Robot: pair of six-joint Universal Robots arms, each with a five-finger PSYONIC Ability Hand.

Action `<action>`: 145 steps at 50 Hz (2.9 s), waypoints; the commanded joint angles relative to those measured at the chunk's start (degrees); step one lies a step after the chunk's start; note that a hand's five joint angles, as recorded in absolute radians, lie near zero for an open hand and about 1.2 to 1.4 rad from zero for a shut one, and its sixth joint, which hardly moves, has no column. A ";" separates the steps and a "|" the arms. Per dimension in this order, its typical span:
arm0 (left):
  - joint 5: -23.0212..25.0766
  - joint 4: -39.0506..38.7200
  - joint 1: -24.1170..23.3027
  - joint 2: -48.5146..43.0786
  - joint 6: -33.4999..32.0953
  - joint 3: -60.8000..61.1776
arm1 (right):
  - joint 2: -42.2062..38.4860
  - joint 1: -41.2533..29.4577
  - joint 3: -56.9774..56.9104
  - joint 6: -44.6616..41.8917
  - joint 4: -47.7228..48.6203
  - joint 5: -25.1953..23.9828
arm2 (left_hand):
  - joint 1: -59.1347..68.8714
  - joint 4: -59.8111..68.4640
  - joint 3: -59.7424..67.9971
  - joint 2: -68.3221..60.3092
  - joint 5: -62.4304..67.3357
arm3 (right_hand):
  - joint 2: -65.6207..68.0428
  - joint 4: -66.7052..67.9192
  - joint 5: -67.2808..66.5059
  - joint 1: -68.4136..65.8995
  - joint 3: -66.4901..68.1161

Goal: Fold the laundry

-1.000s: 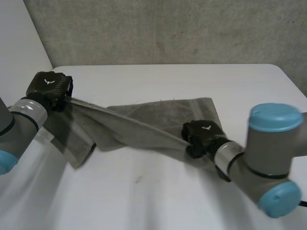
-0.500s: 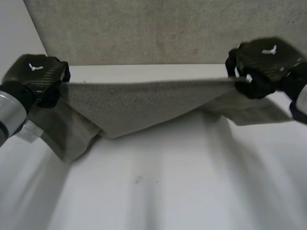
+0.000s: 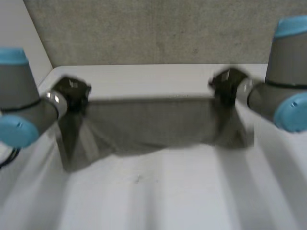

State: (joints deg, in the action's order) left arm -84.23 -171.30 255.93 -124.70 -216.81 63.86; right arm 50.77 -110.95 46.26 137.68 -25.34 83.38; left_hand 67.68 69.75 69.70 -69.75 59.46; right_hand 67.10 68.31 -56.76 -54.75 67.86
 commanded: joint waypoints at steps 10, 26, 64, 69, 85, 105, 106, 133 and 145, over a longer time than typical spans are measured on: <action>-4.01 -29.18 -3.86 4.46 16.33 -16.18 | 13.39 -2.16 7.06 0.31 51.71 -1.63 | 12.32 10.25 10.30 -10.25 10.54 | 12.90 11.69 -13.24 -25.25 12.14; 0.02 -39.88 -1.22 7.29 15.81 25.94 | 8.49 -0.23 36.06 0.22 41.77 -9.27 | 12.32 10.25 10.30 -10.25 10.54 | 12.90 11.69 -13.24 -25.25 12.14; 1.18 -40.96 0.89 15.19 6.93 42.05 | 7.59 9.79 43.47 35.29 31.58 -11.66 | 12.32 10.25 10.30 -10.25 10.54 | -35.82 -37.04 35.49 23.47 -36.58; 1.18 -40.96 1.07 15.19 7.80 41.96 | 7.07 9.88 43.74 34.68 32.10 -11.49 | 12.32 10.25 10.30 -10.25 10.54 | -36.50 -37.71 36.16 24.15 -37.26; 1.18 -40.70 1.86 15.19 9.13 42.04 | 7.24 13.22 43.82 25.80 33.95 -10.52 | 12.32 10.25 10.30 -10.25 10.54 | 12.90 11.69 -13.24 -25.25 12.14; 1.53 12.30 2.47 32.42 -7.66 46.53 | 22.89 13.04 49.45 -20.26 -14.30 -6.65 | 12.32 10.25 10.30 -10.25 10.54 | 12.90 11.69 -13.24 -25.25 12.14; 1.53 11.87 2.82 33.55 -9.05 47.05 | 23.32 13.04 49.88 -22.52 -15.00 -5.52 | 12.32 10.25 10.30 -10.25 10.54 | 12.90 11.69 -13.24 -25.25 12.14; 0.47 -32.35 -1.66 -0.70 -10.65 21.67 | -2.06 0.65 22.65 -8.48 32.96 3.10 | 12.32 10.25 10.30 -10.25 10.54 | 12.90 11.69 -13.24 -25.25 12.14; -6.54 -32.87 -1.92 -3.71 -10.56 19.46 | -4.54 0.04 21.94 -7.69 40.54 3.63 | -45.05 -47.12 -47.07 47.12 -46.83 | -57.10 -58.31 56.76 44.75 -57.86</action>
State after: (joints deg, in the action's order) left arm -85.44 -204.20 254.00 -128.76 -227.45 82.85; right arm 44.87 -110.80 67.75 129.10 14.19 86.56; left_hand 41.80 42.47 42.61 -42.18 32.46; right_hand 35.83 35.15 -25.43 -31.06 35.18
